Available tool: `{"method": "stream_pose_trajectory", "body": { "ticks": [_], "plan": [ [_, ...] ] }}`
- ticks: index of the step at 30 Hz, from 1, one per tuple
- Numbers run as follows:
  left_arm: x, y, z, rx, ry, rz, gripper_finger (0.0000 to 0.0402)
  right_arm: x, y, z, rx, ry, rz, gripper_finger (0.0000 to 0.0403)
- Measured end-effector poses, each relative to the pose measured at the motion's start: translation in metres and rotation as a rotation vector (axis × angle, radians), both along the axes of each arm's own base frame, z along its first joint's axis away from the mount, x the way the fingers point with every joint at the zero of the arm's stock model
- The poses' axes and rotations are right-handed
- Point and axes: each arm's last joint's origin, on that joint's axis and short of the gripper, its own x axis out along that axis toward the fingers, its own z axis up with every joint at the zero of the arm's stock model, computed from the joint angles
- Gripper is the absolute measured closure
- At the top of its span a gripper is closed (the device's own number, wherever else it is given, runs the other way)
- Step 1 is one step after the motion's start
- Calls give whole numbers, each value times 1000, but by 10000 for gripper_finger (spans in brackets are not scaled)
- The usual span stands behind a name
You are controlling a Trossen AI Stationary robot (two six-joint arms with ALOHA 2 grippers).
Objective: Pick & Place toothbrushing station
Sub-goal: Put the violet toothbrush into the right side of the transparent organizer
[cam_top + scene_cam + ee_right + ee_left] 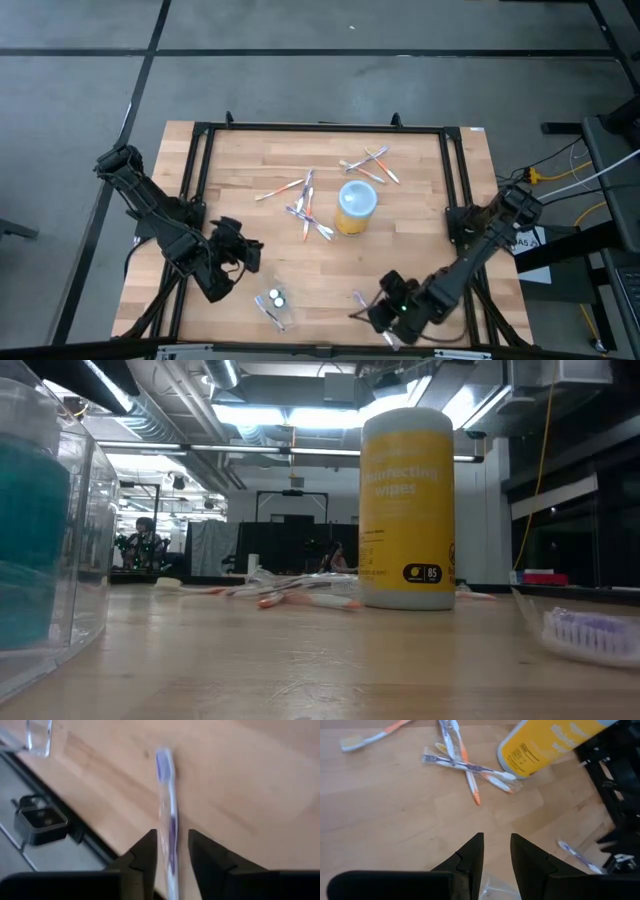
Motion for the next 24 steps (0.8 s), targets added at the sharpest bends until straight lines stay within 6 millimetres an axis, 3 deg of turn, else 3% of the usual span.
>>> {"method": "stream_pose_trajectory", "body": {
  "ticks": [7,12,24],
  "plan": [
    [2,-2,1,-11,-19,-15,311,36,-23,-13,-24,30,100,239],
    [3,-3,1,-16,-22,-16,311,48,-31,-30,-31,77,126,238],
    [3,-3,1,-8,-3,-36,311,74,-39,-47,32,29,129,244]
  ]
}}
